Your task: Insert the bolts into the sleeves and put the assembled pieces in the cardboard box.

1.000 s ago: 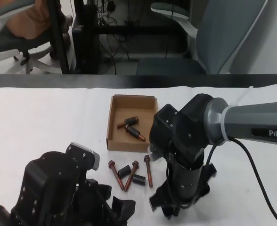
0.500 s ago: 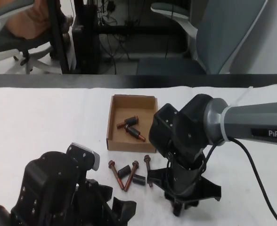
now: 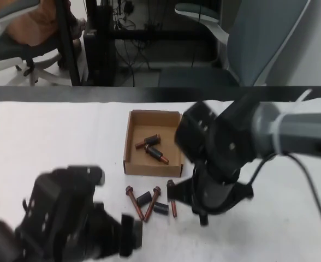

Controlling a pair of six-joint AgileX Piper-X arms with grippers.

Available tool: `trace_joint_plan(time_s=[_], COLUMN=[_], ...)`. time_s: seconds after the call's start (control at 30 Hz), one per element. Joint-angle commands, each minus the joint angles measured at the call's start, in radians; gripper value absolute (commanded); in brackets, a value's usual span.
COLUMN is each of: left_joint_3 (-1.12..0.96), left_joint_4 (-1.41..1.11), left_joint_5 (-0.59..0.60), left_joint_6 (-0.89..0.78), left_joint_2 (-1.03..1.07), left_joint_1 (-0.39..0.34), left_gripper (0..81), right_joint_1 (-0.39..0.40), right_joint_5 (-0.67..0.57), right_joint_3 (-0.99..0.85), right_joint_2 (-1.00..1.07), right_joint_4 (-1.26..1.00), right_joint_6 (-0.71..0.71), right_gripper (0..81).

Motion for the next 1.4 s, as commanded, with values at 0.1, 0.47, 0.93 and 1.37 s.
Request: trace_joint_plan(time_s=[0.1,0.47,0.93,1.37], left_joint_3=[-0.188,-0.427,-0.554,-0.553], left_joint_4=[0.065,0.299,0.369,0.587], left_joint_5=[-0.102,-0.144,-0.13,-0.117], left_joint_6=[0.047,-0.17,-0.343,-0.427], left_joint_2=[0.064,0.37,0.577,0.599], left_joint_1=[0.025,0.025,0.046,0.046], left_gripper=[62.9,58.0,55.7,0.8], right_joint_1=[-0.002,-0.002,-0.002,-0.002], right_joint_5=[-0.044,-0.286,-0.629,-0.671], right_joint_3=[0.003,0.003,0.003,0.003], right_joint_2=[-0.189,-0.401,-0.464,-0.464], right_joint_4=[-0.013,0.033,0.047,0.042], right_joint_6=[-0.155,-0.226,-0.267,-0.372], right_gripper=[0.6,0.6,0.6,0.6])
